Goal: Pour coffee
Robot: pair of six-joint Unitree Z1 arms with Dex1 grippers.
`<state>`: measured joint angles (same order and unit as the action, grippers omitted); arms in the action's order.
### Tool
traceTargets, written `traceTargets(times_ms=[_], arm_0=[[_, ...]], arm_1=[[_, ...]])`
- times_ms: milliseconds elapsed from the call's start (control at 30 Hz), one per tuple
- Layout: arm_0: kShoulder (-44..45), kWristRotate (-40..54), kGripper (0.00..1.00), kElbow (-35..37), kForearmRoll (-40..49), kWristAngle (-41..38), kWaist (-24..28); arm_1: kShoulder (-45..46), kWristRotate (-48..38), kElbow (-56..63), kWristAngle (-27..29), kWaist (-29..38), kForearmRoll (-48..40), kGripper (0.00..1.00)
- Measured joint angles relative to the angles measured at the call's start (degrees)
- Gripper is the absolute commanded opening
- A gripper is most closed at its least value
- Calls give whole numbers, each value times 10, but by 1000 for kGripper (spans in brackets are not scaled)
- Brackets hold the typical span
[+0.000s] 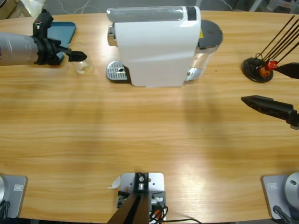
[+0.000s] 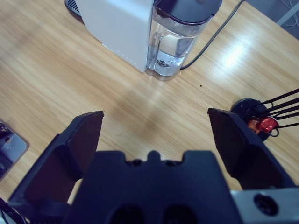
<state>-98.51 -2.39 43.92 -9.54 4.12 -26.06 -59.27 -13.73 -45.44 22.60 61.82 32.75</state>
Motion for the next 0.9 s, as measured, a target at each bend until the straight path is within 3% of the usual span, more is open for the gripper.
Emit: traceTargets(times_ms=[333,400,433,600,633,900], arm_0=[[-56,2,977,2,-38,-30,13],[-62,2,878,5,-41,-40,20],[-64,2,765,7,-41,-46,23],[-64,9,38,17,-42,-59,29],[-64,11,0,17,-42,-61,29],[-67,15,0,21,-42,-75,33]], arm_1=[[0,10,28,-11,-13,-34,1000],[0,12,34,-12,-13,-41,1000],[0,12,36,-13,-13,-44,1000],[0,14,37,-14,-13,-49,1000],[0,14,38,-14,-13,-51,1000],[0,15,49,-14,-14,-59,1000]])
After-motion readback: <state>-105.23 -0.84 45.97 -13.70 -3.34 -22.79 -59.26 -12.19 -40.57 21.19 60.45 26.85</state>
